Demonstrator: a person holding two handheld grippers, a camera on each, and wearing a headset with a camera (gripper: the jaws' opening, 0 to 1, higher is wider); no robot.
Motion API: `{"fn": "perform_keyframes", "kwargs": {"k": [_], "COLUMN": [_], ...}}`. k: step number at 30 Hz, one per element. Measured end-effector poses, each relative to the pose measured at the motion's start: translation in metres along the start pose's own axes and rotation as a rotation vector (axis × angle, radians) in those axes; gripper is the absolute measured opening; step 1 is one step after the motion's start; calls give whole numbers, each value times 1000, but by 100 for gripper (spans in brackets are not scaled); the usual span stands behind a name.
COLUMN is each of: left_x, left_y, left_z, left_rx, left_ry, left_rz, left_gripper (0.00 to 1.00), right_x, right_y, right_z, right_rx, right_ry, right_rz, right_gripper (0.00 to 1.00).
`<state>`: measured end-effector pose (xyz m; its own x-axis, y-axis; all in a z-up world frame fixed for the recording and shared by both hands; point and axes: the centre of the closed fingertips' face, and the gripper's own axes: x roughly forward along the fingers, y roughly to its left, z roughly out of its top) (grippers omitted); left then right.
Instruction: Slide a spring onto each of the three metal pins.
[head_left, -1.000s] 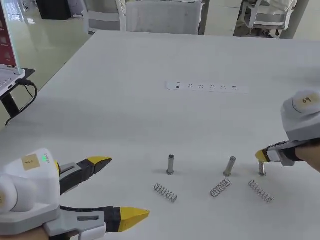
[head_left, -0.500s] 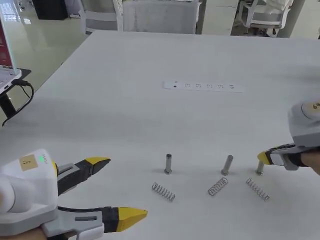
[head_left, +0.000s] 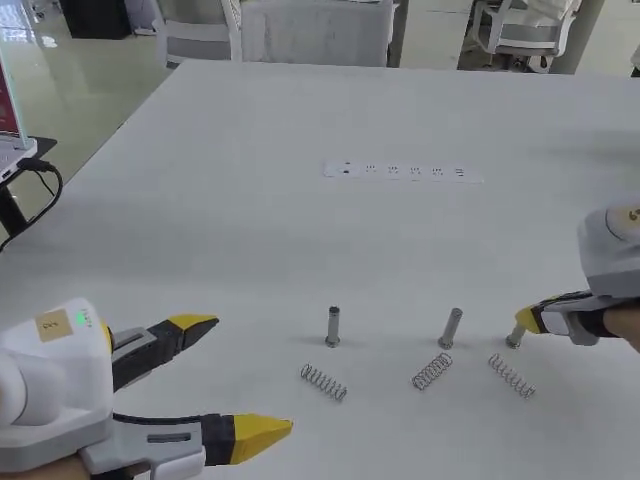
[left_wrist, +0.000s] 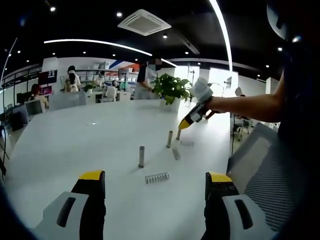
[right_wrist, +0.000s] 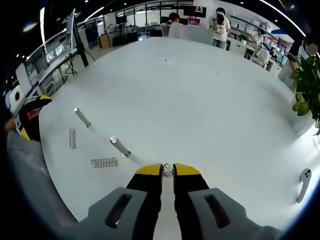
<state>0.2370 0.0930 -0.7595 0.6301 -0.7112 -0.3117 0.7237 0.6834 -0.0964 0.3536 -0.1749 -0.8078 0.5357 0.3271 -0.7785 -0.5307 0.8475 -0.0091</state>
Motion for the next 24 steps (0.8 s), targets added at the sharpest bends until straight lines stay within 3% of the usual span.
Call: {"fn": "perform_keyframes", "kwargs": {"k": [16,24], "left_x": [0,1], "left_y": [-1,-1], "left_z": [-1,-1], "left_rx": [1,2], "left_ry": [4,7], "left_rz": [-5,-8], "left_gripper": [79,79], "right_x": [-8,-14], "right_y": [0,2], "right_z": [-1,-13], "right_rx": [-27,-17], "right_ry": [-19,-10], "right_rz": [-11,-10], "right_gripper": [10,8]}}
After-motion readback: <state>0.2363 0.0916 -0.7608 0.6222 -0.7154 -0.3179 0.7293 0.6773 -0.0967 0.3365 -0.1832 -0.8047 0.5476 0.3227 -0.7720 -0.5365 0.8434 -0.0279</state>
